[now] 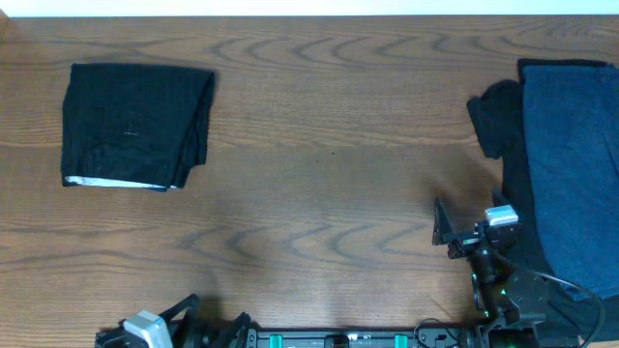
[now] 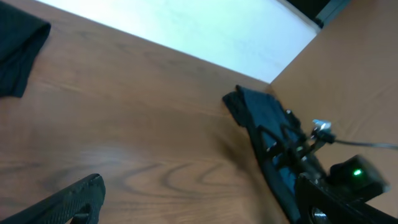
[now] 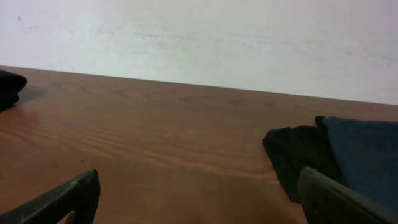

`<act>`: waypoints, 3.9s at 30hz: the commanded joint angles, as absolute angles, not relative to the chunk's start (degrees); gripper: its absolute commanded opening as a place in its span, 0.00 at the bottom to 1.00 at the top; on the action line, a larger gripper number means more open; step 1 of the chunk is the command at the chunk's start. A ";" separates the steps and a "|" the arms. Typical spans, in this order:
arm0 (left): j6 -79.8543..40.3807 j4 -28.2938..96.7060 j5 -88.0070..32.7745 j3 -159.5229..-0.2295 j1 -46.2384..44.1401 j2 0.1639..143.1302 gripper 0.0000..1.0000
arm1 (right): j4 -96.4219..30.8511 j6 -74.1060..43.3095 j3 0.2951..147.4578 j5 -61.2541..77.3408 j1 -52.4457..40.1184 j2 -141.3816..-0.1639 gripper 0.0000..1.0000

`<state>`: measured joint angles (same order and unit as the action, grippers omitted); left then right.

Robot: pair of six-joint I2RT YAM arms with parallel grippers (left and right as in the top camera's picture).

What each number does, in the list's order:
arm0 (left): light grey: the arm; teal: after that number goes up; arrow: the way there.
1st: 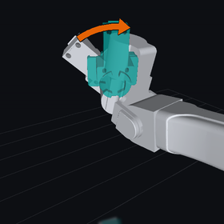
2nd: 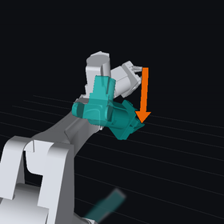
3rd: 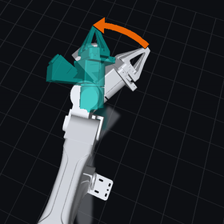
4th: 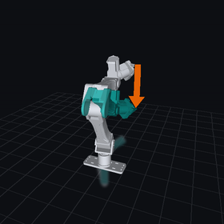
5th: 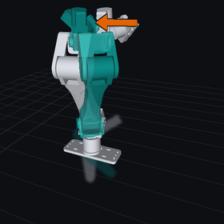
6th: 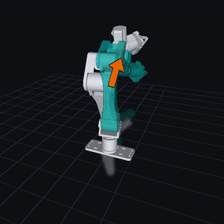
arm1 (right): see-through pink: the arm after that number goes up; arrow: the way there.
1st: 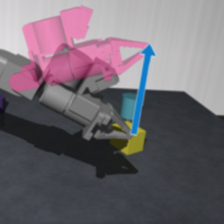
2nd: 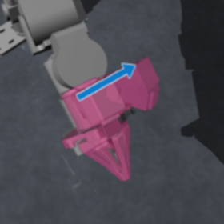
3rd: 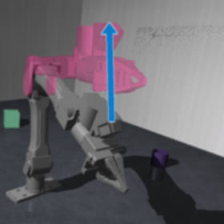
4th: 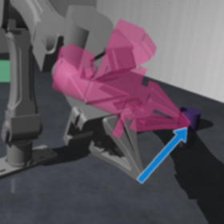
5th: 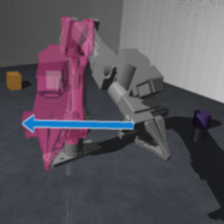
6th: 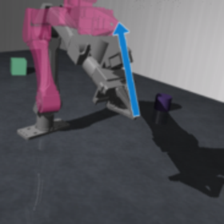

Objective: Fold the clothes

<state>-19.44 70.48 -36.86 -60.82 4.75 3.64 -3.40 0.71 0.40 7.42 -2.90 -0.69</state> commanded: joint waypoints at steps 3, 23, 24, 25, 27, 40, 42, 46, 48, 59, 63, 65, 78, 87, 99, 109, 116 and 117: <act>-18.46 70.22 -36.38 -53.76 4.36 0.25 0.98 | -3.62 1.58 0.32 6.85 -2.55 -0.38 0.99; -18.46 15.35 -25.69 -20.45 3.03 0.14 0.98 | -3.62 1.58 0.32 6.85 -2.55 -0.38 0.99; -18.46 13.13 -24.58 -18.65 3.03 0.14 0.98 | -3.62 1.58 0.32 6.85 -2.55 -0.38 0.99; -18.46 10.81 -23.51 -16.84 3.03 0.14 0.98 | -3.62 1.58 0.32 6.85 -2.55 -0.38 0.99; -18.46 6.00 -21.08 -13.28 3.03 0.14 0.98 | -3.62 1.58 0.32 6.85 -2.55 -0.38 0.99; -11.97 -2.85 -14.90 -3.46 2.48 0.12 0.98 | -3.62 1.58 0.32 6.85 -2.55 -0.38 0.99; -8.36 -2.81 -14.90 -3.03 1.56 0.12 0.98 | -3.62 1.58 0.32 6.85 -2.55 -0.38 0.99; -1.78 -2.63 -14.92 -2.63 -0.32 0.12 0.98 | -3.62 1.58 0.32 6.85 -2.55 -0.38 0.99; 0.89 -2.63 -14.92 -2.31 -0.89 0.12 0.98 | -3.62 1.58 0.32 6.85 -2.55 -0.38 0.99; 10.11 0.64 -14.87 -0.23 -1.10 0.10 0.98 | -3.62 1.58 0.32 6.85 -2.55 -0.38 0.99; 14.04 1.43 -14.81 -0.23 -1.10 0.10 0.98 | -3.62 1.58 0.32 6.85 -2.55 -0.38 0.99; 14.37 2.17 -14.24 -0.23 -1.10 0.10 0.98 | -3.62 1.58 0.32 6.85 -2.55 -0.38 0.99; 14.33 2.57 -14.28 -0.23 -1.10 0.10 0.98 | -3.62 1.58 0.32 6.85 -2.55 -0.38 0.99; 14.33 2.57 -14.28 -0.23 -1.10 0.21 0.98 | -3.62 1.58 0.30 6.85 -2.55 -0.38 0.99; 14.33 2.57 -14.28 -0.23 -1.10 0.21 0.98 | -3.62 1.58 0.32 6.85 -2.55 -0.38 0.99; 14.33 2.57 -14.28 -0.23 -1.10 0.21 0.98 | -3.62 1.58 0.32 6.85 -2.55 -0.38 0.99; 14.33 2.57 -14.28 -0.23 -1.10 0.23 0.98 | -3.62 1.58 0.32 6.85 -2.55 -0.38 0.99; 14.35 2.57 -14.28 -0.23 -1.10 0.21 0.98 | -3.62 1.58 0.32 6.85 -2.55 -0.38 0.99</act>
